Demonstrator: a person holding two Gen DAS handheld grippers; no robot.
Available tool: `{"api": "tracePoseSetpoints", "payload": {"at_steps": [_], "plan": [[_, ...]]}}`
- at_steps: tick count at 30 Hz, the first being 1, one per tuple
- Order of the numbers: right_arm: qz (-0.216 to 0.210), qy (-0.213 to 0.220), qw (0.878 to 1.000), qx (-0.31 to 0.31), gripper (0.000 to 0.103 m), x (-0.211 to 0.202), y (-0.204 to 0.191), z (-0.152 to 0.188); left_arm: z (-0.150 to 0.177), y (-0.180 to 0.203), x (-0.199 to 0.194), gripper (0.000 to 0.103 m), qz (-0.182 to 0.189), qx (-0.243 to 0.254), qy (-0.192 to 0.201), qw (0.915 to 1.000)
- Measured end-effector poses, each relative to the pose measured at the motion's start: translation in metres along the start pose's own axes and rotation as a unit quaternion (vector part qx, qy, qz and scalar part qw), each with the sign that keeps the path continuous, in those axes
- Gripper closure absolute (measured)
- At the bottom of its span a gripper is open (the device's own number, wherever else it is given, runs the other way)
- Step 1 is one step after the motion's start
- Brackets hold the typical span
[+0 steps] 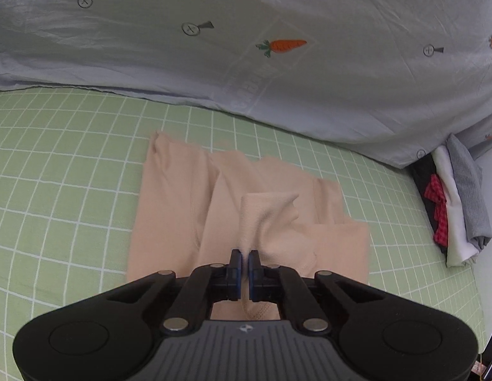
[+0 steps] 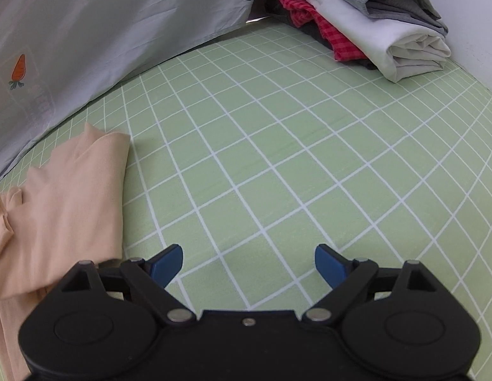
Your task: Fold clothes
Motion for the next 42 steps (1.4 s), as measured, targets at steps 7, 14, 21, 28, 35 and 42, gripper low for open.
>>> {"api": "tracePoseSetpoints", "payload": {"at_steps": [7,14,21,28,35,42], "plan": [[-0.014,-0.009,0.998,-0.063,0.012,-0.003,-0.034,-0.002,-0.034,-0.078,-0.018,0.099,-0.048,-0.101,0.075,0.9909],[-0.010,-0.024,0.993,-0.116,0.012,-0.003,-0.060,-0.004,-0.068,-0.157,-0.037,0.099,-0.094,-0.201,0.149,0.9638],[-0.003,-0.011,0.988,-0.156,0.012,-0.009,-0.087,-0.009,-0.033,-0.186,-0.015,0.038,-0.147,-0.209,0.084,0.9630],[-0.018,0.036,0.981,-0.188,0.001,-0.032,-0.104,-0.008,0.003,-0.157,-0.023,0.025,-0.128,-0.189,0.050,0.9724],[-0.048,0.084,0.974,-0.203,0.000,-0.074,-0.096,0.016,0.026,-0.105,-0.079,0.014,-0.097,-0.133,0.070,0.9838],[-0.063,0.085,0.967,-0.230,0.000,-0.094,-0.087,0.074,0.063,-0.068,-0.123,0.012,-0.091,-0.059,0.062,0.9922]]}}
Point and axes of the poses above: each gripper's, at about its wrist camera, not at the fingertips, and x roughly the way its jaws point, y to its right, z to its underside, the point moved 3 cm from there along x, roughly the way its jaws point, and after that the axes turned 8 degrees about -x, right-handed, at the moved point
